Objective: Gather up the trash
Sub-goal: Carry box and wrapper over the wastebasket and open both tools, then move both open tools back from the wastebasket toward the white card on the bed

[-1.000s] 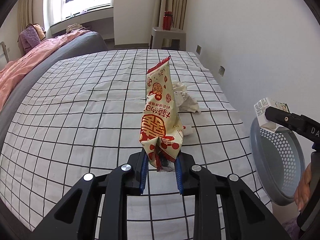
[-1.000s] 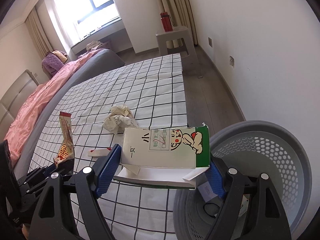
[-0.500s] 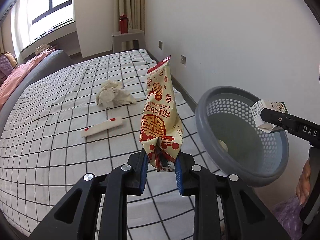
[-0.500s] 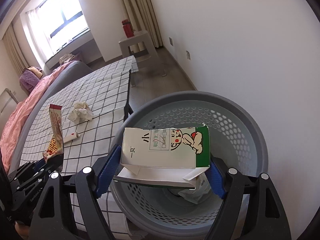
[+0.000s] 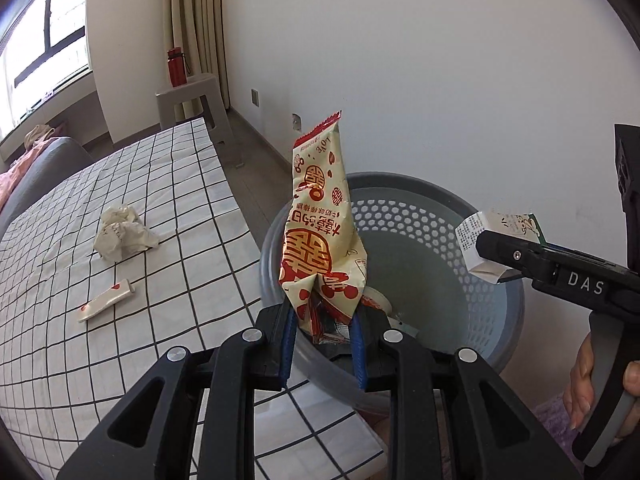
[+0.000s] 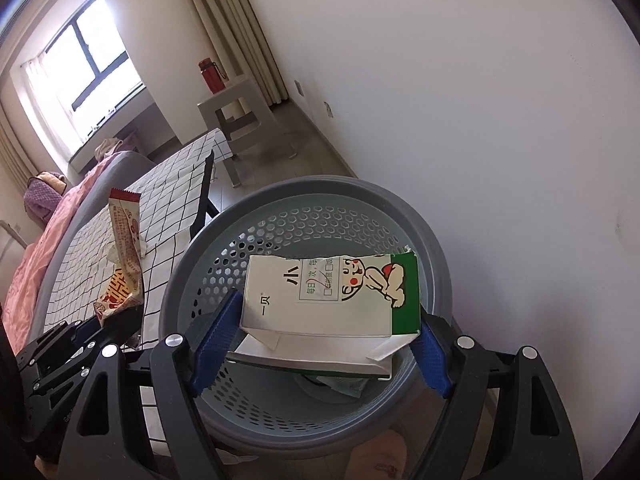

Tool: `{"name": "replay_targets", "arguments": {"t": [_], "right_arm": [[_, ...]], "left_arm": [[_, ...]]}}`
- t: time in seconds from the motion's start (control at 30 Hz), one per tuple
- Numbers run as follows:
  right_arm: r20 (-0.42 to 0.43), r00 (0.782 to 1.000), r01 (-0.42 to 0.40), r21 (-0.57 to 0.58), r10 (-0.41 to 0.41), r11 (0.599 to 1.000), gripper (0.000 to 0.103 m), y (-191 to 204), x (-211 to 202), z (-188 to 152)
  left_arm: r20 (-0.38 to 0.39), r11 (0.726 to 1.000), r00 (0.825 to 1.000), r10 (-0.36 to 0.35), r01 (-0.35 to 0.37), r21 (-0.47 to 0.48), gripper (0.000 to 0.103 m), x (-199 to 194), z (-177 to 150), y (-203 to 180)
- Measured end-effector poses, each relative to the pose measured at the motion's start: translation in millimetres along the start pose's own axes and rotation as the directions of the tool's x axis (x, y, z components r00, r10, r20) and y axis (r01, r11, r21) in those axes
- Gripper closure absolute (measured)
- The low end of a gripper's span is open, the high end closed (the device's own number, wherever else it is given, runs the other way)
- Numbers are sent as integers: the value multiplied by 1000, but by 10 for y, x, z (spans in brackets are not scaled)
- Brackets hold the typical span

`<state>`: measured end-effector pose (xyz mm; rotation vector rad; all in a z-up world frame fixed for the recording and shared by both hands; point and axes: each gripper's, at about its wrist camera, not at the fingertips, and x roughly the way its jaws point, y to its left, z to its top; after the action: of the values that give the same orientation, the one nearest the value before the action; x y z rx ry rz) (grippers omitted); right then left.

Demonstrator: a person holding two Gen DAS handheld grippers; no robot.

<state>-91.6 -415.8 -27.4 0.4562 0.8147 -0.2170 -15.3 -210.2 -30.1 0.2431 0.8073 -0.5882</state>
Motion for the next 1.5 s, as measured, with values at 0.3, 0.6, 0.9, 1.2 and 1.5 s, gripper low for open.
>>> {"name": "replay_targets", "arguments": {"t": [0.3,0.6,0.9,1.2,1.5], "right_arm": [[-13,1000,18,7,-18,1000,26,-113,70,44],[-4,1000,23,3,-23,1000,21,-120,66,56],[3,1000,6,48,-6,999,15,-227,35,64],[0,1000,4,33,-4,999,15,-198,51,84],[-6,1000,1,10,-1,1000,15,-129,71,61]], "left_arm": [[-42,1000,999,-17,17,8,80,277,102,-88],[-22,1000,1000,-14,15,17,50,286,158,-135],[-22,1000,1000,-1,1,-3,42,252,148,-98],[-20,1000,1000,12,-12,-10,40,202,99,-75],[-29,999,999,31,-32,-38,38,140,15,26]]}}
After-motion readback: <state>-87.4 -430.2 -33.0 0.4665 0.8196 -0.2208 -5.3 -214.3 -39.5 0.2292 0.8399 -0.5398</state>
